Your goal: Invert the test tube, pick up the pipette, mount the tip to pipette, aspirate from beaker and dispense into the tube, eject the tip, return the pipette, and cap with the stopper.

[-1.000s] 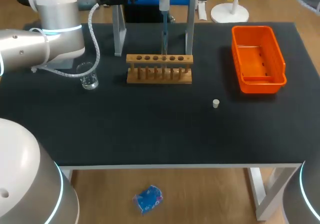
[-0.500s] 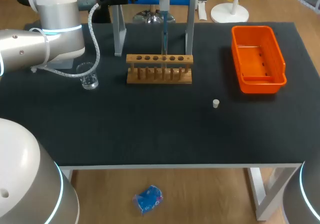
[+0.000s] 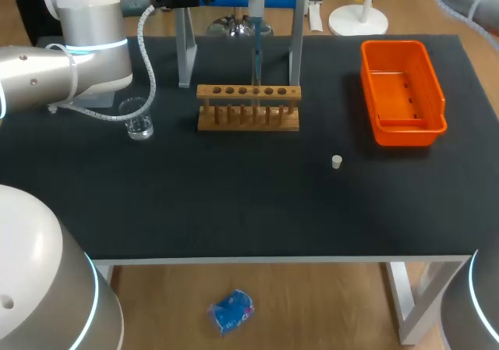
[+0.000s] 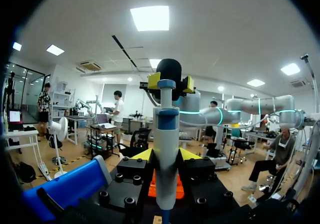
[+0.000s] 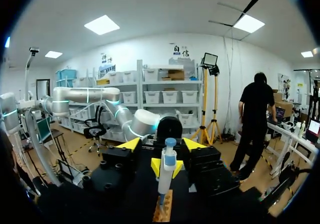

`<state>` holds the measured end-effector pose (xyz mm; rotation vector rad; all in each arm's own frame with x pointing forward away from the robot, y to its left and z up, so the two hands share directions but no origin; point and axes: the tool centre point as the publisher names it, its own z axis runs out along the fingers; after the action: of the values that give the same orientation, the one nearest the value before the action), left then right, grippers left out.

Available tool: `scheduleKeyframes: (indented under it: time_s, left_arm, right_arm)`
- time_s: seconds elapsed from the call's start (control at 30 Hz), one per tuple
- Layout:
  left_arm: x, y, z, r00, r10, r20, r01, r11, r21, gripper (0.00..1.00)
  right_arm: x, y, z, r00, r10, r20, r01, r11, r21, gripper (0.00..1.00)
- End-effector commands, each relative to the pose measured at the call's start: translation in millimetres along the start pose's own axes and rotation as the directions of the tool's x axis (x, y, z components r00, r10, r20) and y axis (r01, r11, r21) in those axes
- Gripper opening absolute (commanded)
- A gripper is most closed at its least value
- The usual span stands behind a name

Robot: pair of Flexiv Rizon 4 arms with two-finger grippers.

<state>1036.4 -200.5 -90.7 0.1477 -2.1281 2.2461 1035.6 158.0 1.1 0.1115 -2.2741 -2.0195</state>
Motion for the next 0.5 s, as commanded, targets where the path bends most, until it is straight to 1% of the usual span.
scheduleKeyframes:
  time_s: [0.03, 0.27, 0.5]
  left_arm:
    - [0.9, -0.1, 0, 1.0, 0.0, 0.002, 0.0, 1.0, 0.001, 0.0]
    - [0.9, -0.1, 0, 1.0, 0.0, 0.002, 0.0, 1.0, 0.001, 0.0]
    - [0.9, -0.1, 0, 1.0, 0.0, 0.002, 0.0, 1.0, 0.001, 0.0]
  right_arm:
    - [-10, 2, 11, 1.0, -0.007, -0.026, 0.006, 1.0, -0.006, 0.0]
    - [-17, 10, 24, 0.998, -0.019, -0.053, 0.019, 1.0, -0.006, 0.0]
    - [-16, 15, 37, 0.996, -0.028, -0.088, 0.027, 1.0, -0.011, 0.0]
